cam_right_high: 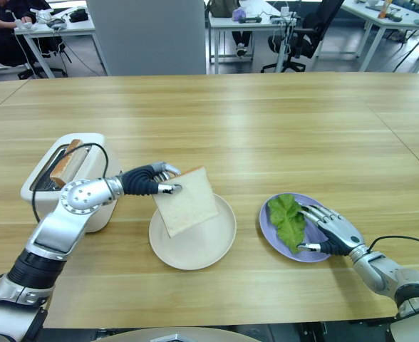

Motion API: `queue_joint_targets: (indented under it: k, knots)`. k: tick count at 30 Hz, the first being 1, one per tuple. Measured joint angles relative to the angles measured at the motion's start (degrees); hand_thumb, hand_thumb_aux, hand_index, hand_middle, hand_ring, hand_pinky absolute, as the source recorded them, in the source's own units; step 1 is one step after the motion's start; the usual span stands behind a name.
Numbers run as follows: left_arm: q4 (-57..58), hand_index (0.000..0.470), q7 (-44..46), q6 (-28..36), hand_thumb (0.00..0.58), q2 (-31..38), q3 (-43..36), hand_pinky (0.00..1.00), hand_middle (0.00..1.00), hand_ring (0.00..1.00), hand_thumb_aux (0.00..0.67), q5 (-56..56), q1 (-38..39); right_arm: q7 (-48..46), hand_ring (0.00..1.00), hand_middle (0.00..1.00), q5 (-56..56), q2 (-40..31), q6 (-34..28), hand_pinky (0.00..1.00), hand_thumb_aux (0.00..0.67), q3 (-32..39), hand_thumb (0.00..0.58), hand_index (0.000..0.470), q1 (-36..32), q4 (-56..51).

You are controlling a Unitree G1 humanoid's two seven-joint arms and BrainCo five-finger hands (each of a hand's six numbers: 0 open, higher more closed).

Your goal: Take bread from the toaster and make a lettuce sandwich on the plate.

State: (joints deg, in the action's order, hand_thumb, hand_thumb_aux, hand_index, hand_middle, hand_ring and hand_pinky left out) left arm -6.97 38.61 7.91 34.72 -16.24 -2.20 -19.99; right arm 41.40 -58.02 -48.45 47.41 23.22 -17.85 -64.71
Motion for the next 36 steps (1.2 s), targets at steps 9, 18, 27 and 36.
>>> queue_joint_targets:
  k: [9,18,27,36]
  knots:
    - [12.71,0.46,0.32,-8.13,0.58,-2.0,-5.39,1.0,1.0,1.0,0.67,-8.77,-2.53,5.53,0.0,0.0,-1.03,0.3,-3.06,0.0,0.0,6.44,0.0,0.0,-5.2,-2.33]
    - [19.38,0.28,0.29,-13.83,0.491,-3.21,-8.47,1.0,1.0,1.0,0.407,-15.19,-3.59,7.02,0.0,0.0,-2.33,1.36,-5.76,0.0,0.011,12.12,0.018,0.007,-6.63,-4.92]
    - [20.84,0.0,-1.03,-18.34,0.0,-3.22,-11.5,1.0,1.0,1.0,0.0,-22.41,-3.56,9.16,0.0,0.0,-1.98,2.14,-6.86,0.0,0.67,15.08,0.58,0.46,-7.26,-5.94]
    - [19.23,0.0,-3.11,-21.87,0.0,-1.53,-12.32,1.0,1.0,1.0,0.0,-29.79,-3.5,11.17,0.0,0.0,-1.21,1.26,-4.67,0.0,0.67,15.41,0.58,0.46,-7.67,-4.56]
